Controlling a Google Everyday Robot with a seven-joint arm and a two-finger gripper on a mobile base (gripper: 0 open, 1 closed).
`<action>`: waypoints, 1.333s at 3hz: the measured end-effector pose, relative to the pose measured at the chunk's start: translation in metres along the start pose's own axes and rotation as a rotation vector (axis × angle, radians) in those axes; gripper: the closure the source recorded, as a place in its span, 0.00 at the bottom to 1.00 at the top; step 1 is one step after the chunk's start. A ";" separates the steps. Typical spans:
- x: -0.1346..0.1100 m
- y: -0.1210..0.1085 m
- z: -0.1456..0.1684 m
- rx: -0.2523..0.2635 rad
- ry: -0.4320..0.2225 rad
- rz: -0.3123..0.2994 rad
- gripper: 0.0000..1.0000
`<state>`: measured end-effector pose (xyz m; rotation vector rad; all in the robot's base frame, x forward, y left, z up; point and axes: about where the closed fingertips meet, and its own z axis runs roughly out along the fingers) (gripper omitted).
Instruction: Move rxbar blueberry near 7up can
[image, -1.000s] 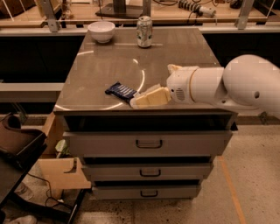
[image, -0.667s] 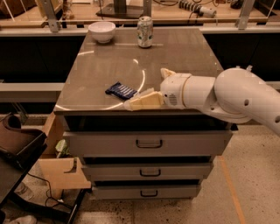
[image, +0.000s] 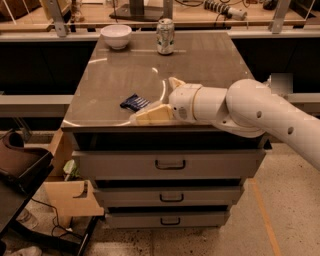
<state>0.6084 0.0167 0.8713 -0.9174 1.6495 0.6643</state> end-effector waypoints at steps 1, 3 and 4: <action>0.004 0.000 0.017 -0.019 0.015 -0.005 0.00; 0.014 0.004 0.043 -0.053 0.058 0.000 0.00; 0.020 0.006 0.056 -0.062 0.098 -0.004 0.02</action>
Offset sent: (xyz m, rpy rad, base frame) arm 0.0228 0.0325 -0.0293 -0.0316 0.0438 0.0450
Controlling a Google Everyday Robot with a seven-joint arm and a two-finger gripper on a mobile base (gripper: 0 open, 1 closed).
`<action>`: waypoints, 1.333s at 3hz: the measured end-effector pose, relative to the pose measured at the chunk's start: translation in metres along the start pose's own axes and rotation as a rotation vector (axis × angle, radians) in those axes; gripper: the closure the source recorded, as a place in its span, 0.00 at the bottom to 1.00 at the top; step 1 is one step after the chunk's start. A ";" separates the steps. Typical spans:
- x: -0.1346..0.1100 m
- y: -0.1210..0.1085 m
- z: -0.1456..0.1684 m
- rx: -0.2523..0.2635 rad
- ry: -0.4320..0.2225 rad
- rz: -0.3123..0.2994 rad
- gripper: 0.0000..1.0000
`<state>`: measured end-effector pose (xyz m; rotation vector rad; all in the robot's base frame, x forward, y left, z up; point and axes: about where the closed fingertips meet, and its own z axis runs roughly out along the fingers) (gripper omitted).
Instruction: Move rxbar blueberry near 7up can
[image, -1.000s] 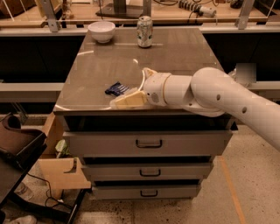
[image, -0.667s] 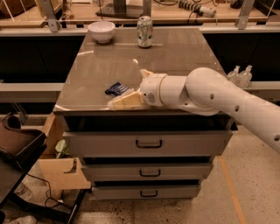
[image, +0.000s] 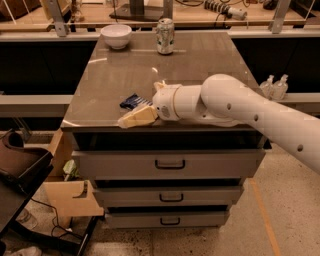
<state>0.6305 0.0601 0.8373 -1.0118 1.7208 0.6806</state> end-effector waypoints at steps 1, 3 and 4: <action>0.005 0.001 0.007 0.000 0.033 -0.001 0.24; 0.003 0.004 0.009 -0.007 0.031 -0.003 0.70; 0.003 0.005 0.011 -0.010 0.031 -0.004 0.92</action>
Offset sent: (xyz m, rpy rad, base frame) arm 0.0015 0.0037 -0.0053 -0.0234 0.0123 0.0003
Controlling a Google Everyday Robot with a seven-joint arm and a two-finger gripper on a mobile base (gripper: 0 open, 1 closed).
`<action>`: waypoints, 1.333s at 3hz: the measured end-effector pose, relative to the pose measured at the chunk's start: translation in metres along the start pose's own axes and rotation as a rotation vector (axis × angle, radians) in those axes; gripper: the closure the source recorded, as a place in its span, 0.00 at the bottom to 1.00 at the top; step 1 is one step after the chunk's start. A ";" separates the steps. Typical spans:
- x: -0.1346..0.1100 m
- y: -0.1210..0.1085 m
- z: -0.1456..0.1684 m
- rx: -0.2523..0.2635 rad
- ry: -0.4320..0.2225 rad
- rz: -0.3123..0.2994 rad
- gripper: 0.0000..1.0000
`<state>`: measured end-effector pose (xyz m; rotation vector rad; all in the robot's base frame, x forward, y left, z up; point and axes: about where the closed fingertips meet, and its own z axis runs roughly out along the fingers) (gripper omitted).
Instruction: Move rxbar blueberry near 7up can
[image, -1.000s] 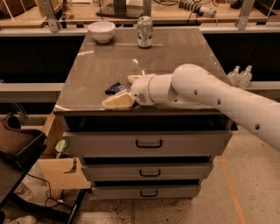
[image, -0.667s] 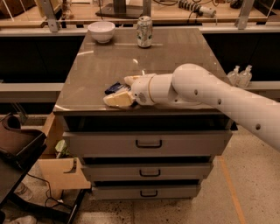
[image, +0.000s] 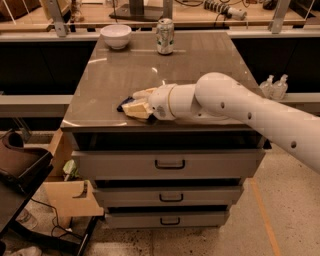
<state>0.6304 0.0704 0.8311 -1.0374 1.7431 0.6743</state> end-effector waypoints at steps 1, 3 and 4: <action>0.000 0.000 0.000 0.000 0.000 0.000 1.00; -0.001 0.000 0.000 0.000 0.000 0.000 1.00; -0.001 0.000 0.000 0.000 0.000 0.000 1.00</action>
Offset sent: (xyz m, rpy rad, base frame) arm 0.0000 0.0001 0.0004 0.0000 0.0000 0.0001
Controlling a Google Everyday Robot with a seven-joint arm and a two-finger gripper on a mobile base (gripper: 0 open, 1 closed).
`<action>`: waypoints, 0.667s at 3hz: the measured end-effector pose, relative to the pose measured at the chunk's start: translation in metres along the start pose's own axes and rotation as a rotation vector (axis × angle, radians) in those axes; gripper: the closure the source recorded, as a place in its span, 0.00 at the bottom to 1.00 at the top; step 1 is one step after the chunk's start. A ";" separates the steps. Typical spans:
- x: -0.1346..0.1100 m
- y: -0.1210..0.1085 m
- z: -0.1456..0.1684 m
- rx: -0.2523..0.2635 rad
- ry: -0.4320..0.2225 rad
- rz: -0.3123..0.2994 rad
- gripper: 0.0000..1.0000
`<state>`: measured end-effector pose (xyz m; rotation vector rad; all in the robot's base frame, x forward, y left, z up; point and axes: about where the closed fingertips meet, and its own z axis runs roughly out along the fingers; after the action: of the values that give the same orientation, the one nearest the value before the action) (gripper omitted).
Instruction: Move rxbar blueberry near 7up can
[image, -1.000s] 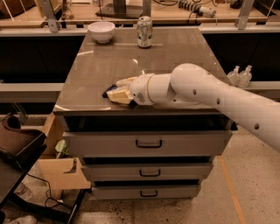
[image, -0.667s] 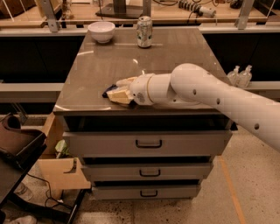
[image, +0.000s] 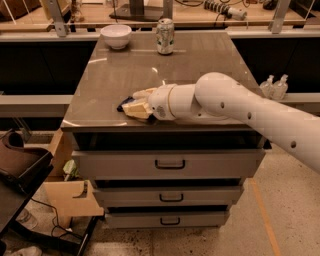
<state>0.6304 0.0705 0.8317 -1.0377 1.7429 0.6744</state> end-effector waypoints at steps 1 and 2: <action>0.000 0.000 0.000 0.000 0.000 0.000 1.00; 0.000 0.000 0.000 0.000 0.000 0.000 1.00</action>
Offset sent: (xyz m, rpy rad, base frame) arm 0.1599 -0.1735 0.1739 -0.2186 -0.0951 -0.2060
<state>0.6305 0.0704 0.8318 -1.0377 1.7430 0.6743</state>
